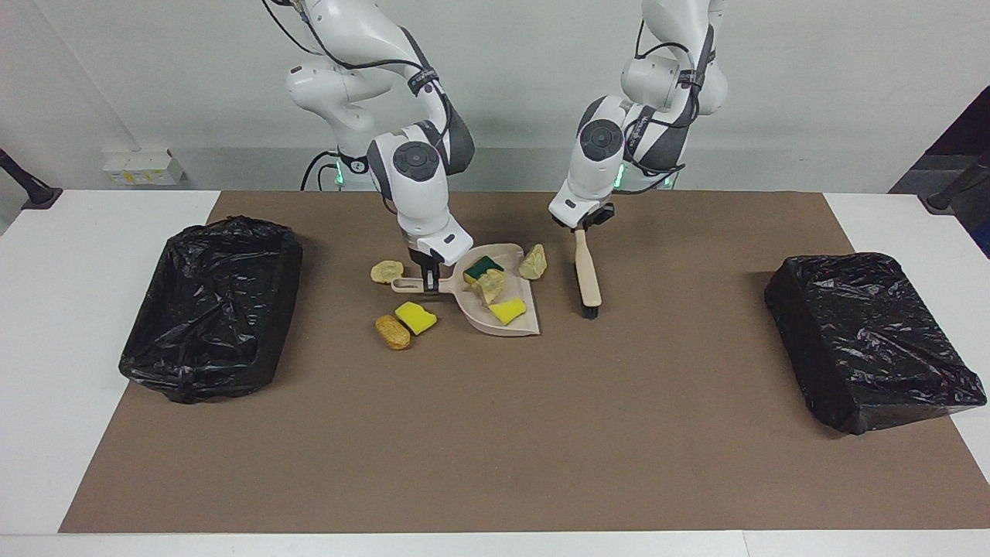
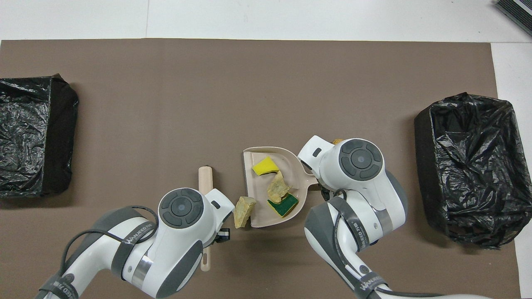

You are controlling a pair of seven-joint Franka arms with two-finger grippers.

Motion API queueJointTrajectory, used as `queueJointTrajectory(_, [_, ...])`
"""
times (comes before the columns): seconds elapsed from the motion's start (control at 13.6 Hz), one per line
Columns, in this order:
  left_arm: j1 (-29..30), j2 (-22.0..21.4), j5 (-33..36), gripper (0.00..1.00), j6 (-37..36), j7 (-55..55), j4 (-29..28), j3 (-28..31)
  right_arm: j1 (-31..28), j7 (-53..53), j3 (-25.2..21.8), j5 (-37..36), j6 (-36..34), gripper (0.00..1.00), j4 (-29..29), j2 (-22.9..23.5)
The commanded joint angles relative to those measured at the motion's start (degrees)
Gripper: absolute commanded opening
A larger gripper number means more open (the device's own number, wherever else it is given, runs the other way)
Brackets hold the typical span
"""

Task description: Sweep and dump trash in bin

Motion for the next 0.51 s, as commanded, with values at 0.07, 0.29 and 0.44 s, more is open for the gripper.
queueJointTrajectory(0.07, [-6.2, -0.9, -7.7, 0.00, 7.1, -2.9, -0.4, 0.2, -0.2, -1.5, 0.3, -1.1, -0.6, 0.00, -1.7, -1.9])
queueJointTrajectory(0.29, [-10.7, 1.3, -8.0, 0.00, 7.1, -7.1, 5.6, -0.3, -0.2, -1.4, 0.3, -1.1, -0.9, 0.00, -1.7, -1.9])
queueJointTrajectory(0.44, [-11.0, 3.0, -7.9, 0.00, 6.7, -10.5, 9.7, -0.4, -0.2, -1.4, 0.3, -1.1, -0.9, 0.00, -1.5, -1.9])
